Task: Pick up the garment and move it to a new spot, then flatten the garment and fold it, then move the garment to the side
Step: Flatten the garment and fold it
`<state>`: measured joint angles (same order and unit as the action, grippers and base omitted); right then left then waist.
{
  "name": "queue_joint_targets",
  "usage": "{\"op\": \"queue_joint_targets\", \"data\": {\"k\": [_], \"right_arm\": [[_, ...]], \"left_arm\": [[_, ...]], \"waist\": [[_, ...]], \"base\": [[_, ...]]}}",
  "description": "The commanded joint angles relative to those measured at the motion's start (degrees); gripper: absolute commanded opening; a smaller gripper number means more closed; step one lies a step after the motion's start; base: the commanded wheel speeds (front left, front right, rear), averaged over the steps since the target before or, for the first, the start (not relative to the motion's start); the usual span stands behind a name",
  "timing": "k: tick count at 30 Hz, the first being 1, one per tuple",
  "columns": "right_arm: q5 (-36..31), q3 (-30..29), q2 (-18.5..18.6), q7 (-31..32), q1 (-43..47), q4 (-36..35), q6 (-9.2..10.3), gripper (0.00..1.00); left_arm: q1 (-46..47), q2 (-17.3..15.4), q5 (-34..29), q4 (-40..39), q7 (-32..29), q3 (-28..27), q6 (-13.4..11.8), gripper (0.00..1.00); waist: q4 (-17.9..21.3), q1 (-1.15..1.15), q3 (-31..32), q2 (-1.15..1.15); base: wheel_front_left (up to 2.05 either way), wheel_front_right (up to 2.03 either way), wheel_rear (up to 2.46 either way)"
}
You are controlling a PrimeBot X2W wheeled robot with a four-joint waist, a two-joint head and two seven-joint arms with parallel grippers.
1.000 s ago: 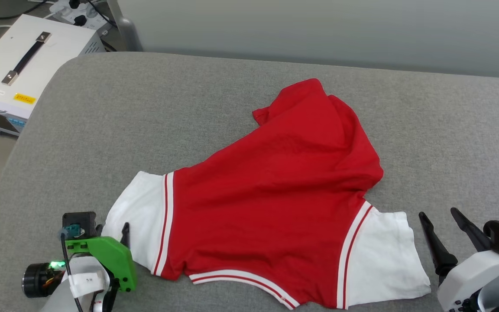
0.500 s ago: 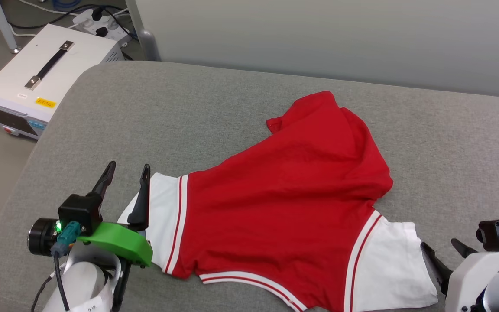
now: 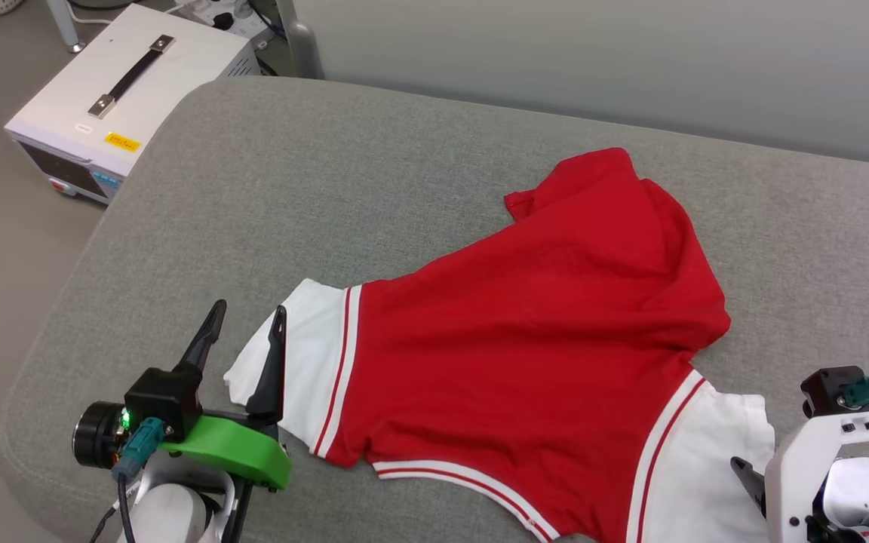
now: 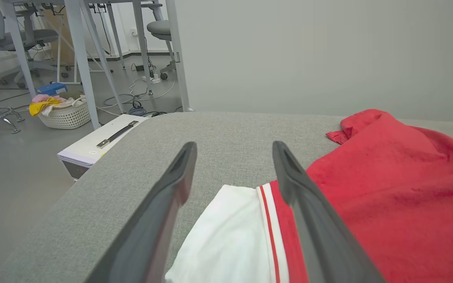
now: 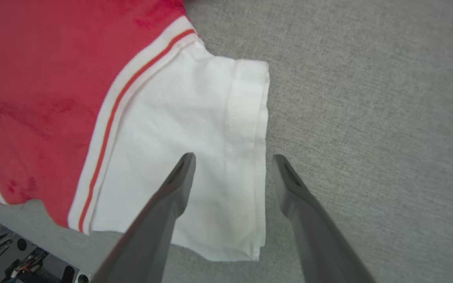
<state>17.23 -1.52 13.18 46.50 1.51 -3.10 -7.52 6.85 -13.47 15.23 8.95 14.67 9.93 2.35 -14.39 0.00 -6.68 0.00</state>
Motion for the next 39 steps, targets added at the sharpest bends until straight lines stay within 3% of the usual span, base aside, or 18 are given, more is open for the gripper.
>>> {"op": "queue_joint_targets", "data": {"k": [1, 10, 11, 12, 30, 31, 32, 39], "right_arm": [[-0.6, 0.13, 0.25, 0.18, -1.22, 0.95, 0.03, 1.0], [-1.1, 2.05, 0.83, -2.19, -4.58, 8.2, 0.03, 1.0], [-0.96, 2.43, 0.88, -2.23, -4.64, 8.79, 0.03, 0.74], [-0.78, 3.29, 1.41, -2.84, -4.83, 9.79, 0.03, 0.0], [1.2, -6.77, 10.0, -4.39, -1.97, 10.08, 0.03, 0.0], [1.29, -7.06, 10.26, -5.12, -1.98, 10.19, 0.03, 0.05], [1.3, -6.67, 10.58, -6.33, -2.08, 10.24, 0.03, 1.0], [2.3, -4.45, 10.96, -16.58, -2.97, 9.92, 0.03, 1.0]], "left_arm": [[-0.44, 0.42, -0.76, 0.29, 0.32, -0.47, 0.55, 1.0], [0.51, 2.06, -2.48, 1.85, 0.32, -2.26, 2.48, 1.0], [0.59, 2.2, -2.59, 1.96, 0.32, -2.45, 2.62, 1.0], [0.73, 2.49, -2.91, 2.31, 0.32, -2.87, 2.96, 1.0], [-0.15, 3.6, -3.72, 5.16, 0.32, -3.84, 4.81, 1.0], [-0.11, 3.59, -3.7, 5.54, 0.32, -3.6, 4.86, 1.0], [-0.05, 3.56, -3.65, 5.85, 0.32, -3.46, 4.91, 1.0], [-0.63, 2.22, -2.13, 8.57, 0.32, -1.59, 5.09, 1.0]], "waist": [[-0.92, 0.0, -1.03, 0.0], [-1.61, 0.0, -2.83, 0.0], [-1.59, 0.0, -2.88, 0.0], [-1.46, 0.0, -2.88, 0.0], [1.63, 0.0, -1.0, 0.0], [1.75, 0.0, -1.05, 0.0], [1.96, 0.0, -1.12, 0.0], [3.91, 0.0, 0.14, 0.0]], "base": [[0.0, 0.0, 0.0], [0.0, 0.0, 0.0], [0.0, 0.0, 0.0], [0.0, 0.0, 0.0], [0.0, 0.0, 0.0], [0.0, 0.0, 0.0], [0.0, 0.0, 0.0], [0.0, 0.0, 0.0]]}}
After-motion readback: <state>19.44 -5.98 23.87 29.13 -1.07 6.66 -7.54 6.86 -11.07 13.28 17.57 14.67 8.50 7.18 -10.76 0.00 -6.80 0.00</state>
